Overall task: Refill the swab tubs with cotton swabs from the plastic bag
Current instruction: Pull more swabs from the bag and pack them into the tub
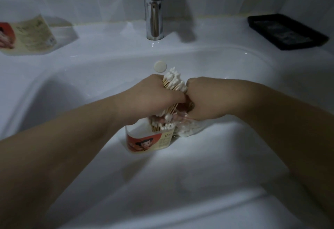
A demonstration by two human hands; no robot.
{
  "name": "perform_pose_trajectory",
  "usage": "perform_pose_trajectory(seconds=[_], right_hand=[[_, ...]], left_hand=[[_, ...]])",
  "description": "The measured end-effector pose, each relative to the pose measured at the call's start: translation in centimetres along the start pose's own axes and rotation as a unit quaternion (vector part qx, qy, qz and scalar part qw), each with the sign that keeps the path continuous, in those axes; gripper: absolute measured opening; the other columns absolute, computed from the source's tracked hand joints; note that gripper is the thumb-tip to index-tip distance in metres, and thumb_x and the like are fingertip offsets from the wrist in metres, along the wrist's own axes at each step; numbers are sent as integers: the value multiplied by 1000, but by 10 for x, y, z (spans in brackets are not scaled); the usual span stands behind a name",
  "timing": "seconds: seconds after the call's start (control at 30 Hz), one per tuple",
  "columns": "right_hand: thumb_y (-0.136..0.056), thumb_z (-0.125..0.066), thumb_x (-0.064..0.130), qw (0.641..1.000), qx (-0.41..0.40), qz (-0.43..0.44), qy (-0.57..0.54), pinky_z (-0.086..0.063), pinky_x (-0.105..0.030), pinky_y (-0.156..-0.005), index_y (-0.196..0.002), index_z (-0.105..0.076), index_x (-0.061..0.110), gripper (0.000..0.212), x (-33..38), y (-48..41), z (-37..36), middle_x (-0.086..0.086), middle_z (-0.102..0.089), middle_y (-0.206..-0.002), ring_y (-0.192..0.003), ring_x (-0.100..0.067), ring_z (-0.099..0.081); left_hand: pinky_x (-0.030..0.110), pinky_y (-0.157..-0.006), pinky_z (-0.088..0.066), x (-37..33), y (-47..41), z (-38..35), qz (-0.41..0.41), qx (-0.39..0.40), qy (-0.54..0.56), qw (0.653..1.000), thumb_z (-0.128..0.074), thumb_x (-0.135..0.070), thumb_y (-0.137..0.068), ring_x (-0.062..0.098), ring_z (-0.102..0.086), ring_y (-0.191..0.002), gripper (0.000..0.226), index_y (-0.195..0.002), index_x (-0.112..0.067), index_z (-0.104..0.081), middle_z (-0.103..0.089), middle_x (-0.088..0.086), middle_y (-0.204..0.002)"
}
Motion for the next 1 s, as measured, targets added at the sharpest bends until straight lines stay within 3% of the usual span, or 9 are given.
perform_pose_trajectory(seconds=[0.07,0.17,0.3,0.37,0.43,0.53,0.63,0.77,1.0], right_hand=[[-92,-62,37,1000,1,0,8,-43,-30,-56,-63,-59,14,37,1,0,2,-4,-56,-60,-58,-20,-55],[-85,-68,28,1000,-4,-7,-8,-48,-28,-63,-66,-69,18,21,-1,3,11,2,-59,-55,-59,-17,-58],[-83,-75,24,996,-37,-46,-71,-48,-21,-62,-85,-83,27,9,-12,8,22,19,-63,-51,-63,1,-61],[-85,-76,26,995,-51,-52,-75,-49,-21,-65,-92,-84,27,11,-15,10,26,16,-72,-66,-70,-1,-64],[-86,-76,26,994,-58,-56,-70,-49,-21,-66,-94,-84,25,11,-15,12,28,11,-75,-74,-72,-1,-64],[-85,-76,23,994,-69,-63,-62,-42,-15,-55,-89,-84,24,9,-14,15,32,13,-67,-58,-57,1,-59],[-83,-75,23,993,-83,-69,-55,-43,-13,-56,-83,-83,23,8,-13,18,38,11,-66,-53,-56,1,-58],[-81,-72,17,986,-120,-81,-79,-55,-22,-64,-77,-83,20,12,-16,22,45,23,-65,-56,-62,-1,-64],[-81,-73,15,970,-153,-92,-167,-57,-26,-60,-76,-82,21,12,-24,28,50,25,-65,-52,-58,-5,-68]], left_hand=[[31,-67,-59,1,0,2,7,5,-27,1000,-78,-24,-79,15,-73,-73,14,-88,-14,-75,-76,3,-78],[20,-47,-49,2,1,0,21,-1,-46,999,-74,-20,-82,11,-62,-52,11,-83,-9,-73,-68,1,-61],[28,-57,-53,4,-3,0,36,-15,-45,998,-75,-24,-79,19,-64,-57,13,-80,-11,-72,-67,3,-62],[29,-59,-54,4,-4,1,41,-22,-38,998,-75,-26,-79,20,-67,-62,14,-83,-13,-73,-72,7,-72],[25,-54,-52,5,-4,2,43,-30,-27,998,-76,-27,-80,18,-67,-58,15,-84,-12,-74,-73,7,-72],[17,-42,-45,5,-5,2,36,-56,-12,998,-75,-26,-81,9,-62,-47,11,-78,-15,-73,-68,-1,-58],[25,-49,-53,6,-6,3,27,-81,7,996,-75,-26,-80,18,-69,-57,11,-79,-15,-73,-72,3,-66],[38,-68,-62,7,-7,5,34,-88,-13,996,-75,-28,-81,23,-74,-72,11,-84,-18,-73,-75,5,-78],[37,-64,-62,7,-6,4,39,-91,-13,995,-76,-28,-82,22,-73,-73,13,-87,-17,-73,-75,5,-79]])
Point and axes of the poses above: each hand's wrist, its own y-axis away from the middle knuckle, its own z-axis out of the back of the hand, x = y × z, the point moved 3 cm from there along -y, towards the middle knuckle
